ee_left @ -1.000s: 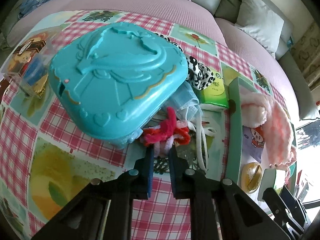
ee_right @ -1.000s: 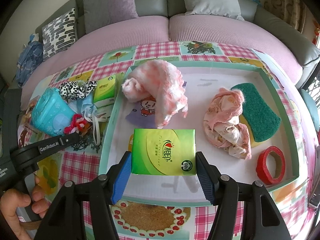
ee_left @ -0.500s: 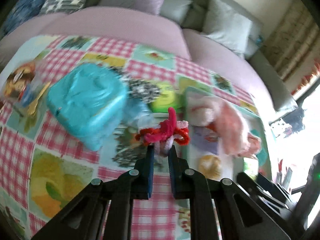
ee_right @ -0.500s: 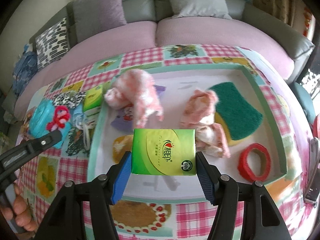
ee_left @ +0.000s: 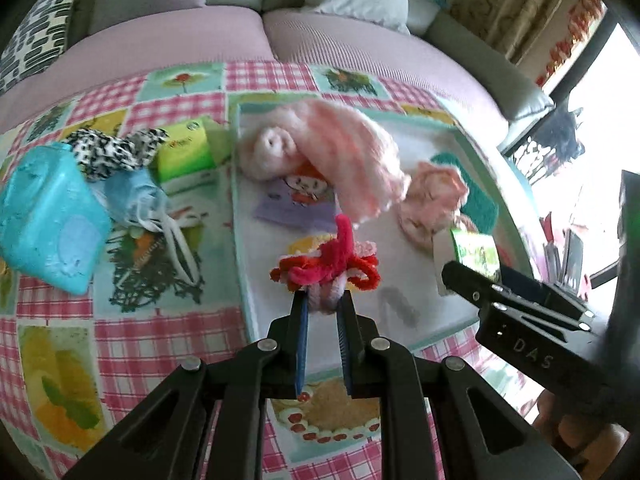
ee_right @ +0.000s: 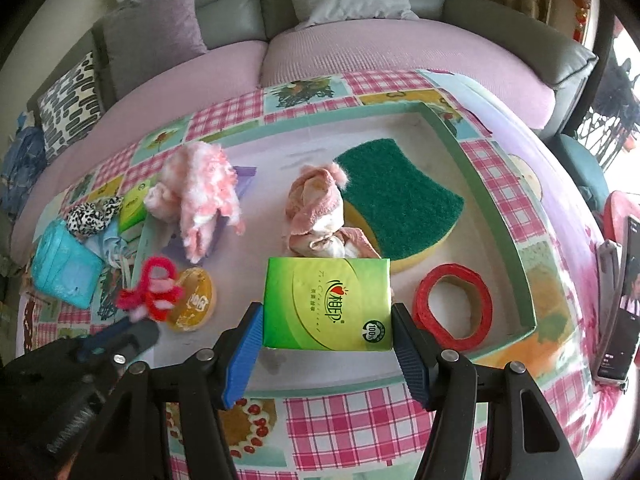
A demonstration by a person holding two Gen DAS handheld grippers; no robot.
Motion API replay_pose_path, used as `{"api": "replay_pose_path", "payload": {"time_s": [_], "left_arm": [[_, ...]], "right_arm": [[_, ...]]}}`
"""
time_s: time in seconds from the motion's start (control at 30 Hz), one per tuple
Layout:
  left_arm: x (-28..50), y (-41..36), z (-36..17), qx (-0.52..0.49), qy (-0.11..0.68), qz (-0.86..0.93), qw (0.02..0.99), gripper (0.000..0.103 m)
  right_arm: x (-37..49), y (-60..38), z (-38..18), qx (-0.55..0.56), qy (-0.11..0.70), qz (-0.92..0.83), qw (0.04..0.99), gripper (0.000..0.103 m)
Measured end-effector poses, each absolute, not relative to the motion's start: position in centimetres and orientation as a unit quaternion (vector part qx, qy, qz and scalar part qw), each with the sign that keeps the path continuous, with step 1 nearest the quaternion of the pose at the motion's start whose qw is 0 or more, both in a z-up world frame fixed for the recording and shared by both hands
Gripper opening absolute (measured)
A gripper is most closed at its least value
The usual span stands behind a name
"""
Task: Organize soft objects
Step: 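Release the red toy into the tray with the left tool while the right tool releases the tissue pack, then move both open tools toward the leopard-print scrunchie and green tissue pack beside the teal box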
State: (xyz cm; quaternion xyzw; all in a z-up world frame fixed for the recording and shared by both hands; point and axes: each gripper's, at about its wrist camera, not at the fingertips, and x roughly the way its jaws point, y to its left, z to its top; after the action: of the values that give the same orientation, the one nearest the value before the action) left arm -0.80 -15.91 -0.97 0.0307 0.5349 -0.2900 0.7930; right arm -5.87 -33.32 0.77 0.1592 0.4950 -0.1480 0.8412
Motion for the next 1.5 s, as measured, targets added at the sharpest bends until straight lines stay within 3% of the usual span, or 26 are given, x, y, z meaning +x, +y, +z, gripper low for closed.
{"api": "replay_pose_path", "payload": {"time_s": [0.1, 0.2, 0.27, 0.33, 0.43, 0.53, 0.77, 0.83, 1.5], "left_arm": [[-0.8, -16.4, -1.3, 0.037, 0.541, -0.292, 0.788, 0.017], [-0.9, -16.4, -1.1, 0.039, 0.54, -0.294, 0.788, 0.027], [-0.8, -16.2, -0.8, 0.037, 0.536, -0.293, 0.791, 0.041], [-0.7, -15.8, -0.3, 0.037, 0.528, -0.289, 0.798, 0.044], [-0.1, -15.2, 0.0, 0.032, 0.522, -0.277, 0.806, 0.047], [0.5, -14.4, 0.2, 0.028, 0.518, -0.255, 0.816, 0.053], [1.3, -12.5, 0.8, 0.043, 0.491, -0.185, 0.85, 0.082], [1.5, -12.0, 1.0, 0.046, 0.48, -0.168, 0.86, 0.089], [3.1, -3.5, 5.2, 0.024, 0.447, -0.059, 0.892, 0.09]], "right_arm": [[-5.8, -33.1, 0.9, 0.155, 0.494, -0.144, 0.843, 0.066], [-5.9, -33.2, 0.9, 0.155, 0.496, -0.149, 0.841, 0.066], [-6.1, -33.5, 1.0, 0.159, 0.494, -0.153, 0.841, 0.067], [-6.2, -33.8, 1.1, 0.164, 0.49, -0.157, 0.842, 0.069], [-6.4, -34.1, 1.3, 0.165, 0.486, -0.163, 0.842, 0.08], [-6.5, -34.2, 1.4, 0.167, 0.483, -0.168, 0.843, 0.081], [-6.2, -33.4, 1.3, 0.157, 0.482, -0.157, 0.848, 0.103], [-6.1, -33.1, 1.3, 0.153, 0.481, -0.153, 0.85, 0.103], [-4.5, -28.5, 2.5, 0.12, 0.46, -0.098, 0.874, 0.103]]}}
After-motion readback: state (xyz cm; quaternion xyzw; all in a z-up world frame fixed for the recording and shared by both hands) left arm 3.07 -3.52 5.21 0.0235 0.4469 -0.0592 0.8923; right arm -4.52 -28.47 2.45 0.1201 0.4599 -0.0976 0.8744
